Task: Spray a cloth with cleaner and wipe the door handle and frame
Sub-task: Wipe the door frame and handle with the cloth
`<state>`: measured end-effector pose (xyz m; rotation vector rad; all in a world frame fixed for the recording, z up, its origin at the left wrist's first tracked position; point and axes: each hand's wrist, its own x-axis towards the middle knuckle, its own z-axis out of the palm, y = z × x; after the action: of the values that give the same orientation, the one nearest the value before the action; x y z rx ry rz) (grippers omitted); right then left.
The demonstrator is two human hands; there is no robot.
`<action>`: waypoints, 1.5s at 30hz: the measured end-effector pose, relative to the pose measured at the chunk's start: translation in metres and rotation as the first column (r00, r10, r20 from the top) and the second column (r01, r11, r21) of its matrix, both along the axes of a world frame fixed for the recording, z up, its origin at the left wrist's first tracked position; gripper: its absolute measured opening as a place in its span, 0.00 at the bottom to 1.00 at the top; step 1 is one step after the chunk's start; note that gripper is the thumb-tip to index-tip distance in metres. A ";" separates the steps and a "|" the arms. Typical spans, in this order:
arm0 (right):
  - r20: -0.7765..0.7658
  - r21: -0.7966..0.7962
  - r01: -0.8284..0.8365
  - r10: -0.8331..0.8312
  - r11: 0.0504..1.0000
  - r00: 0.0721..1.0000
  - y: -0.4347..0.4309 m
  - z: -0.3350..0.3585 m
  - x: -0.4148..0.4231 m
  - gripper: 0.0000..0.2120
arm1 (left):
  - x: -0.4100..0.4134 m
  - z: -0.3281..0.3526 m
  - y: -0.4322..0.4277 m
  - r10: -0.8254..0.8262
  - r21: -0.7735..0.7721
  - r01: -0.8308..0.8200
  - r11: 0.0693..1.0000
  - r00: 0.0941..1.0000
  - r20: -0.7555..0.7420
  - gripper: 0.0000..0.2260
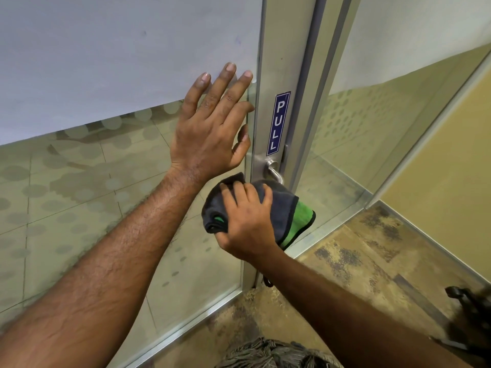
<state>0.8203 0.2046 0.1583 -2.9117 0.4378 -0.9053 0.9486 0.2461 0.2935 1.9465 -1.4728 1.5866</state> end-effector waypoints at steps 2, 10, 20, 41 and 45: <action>-0.040 -0.065 -0.023 0.020 0.998 0.999 -0.007 -0.002 0.000 0.35 | 0.000 0.000 0.000 -0.003 -0.004 0.004 1.000 1.000 0.006 0.13; -0.224 -0.250 -0.262 0.207 0.932 0.952 -0.046 0.007 0.003 0.32 | 0.001 -0.002 -0.001 -0.015 -0.003 0.015 1.000 1.000 -0.013 0.11; 0.057 -0.063 -0.341 0.345 0.938 0.937 -0.089 -0.033 -0.018 0.31 | 0.004 -0.004 -0.002 -0.027 -0.007 0.027 1.000 1.000 -0.008 0.10; 0.314 0.633 -0.520 -0.424 -0.574 0.850 -0.029 -0.010 -0.009 0.25 | 0.004 -0.005 -0.003 -0.003 -0.011 0.003 1.000 1.000 0.002 0.10; 0.286 0.682 -0.426 -0.320 -0.595 0.903 -0.018 -0.014 -0.014 0.27 | 0.005 -0.005 -0.003 0.001 -0.010 -0.001 1.000 1.000 0.013 0.10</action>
<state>0.8064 0.1864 0.1443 -0.6142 0.5141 -0.3856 0.9533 0.2431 0.2884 1.9351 -1.4670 1.6070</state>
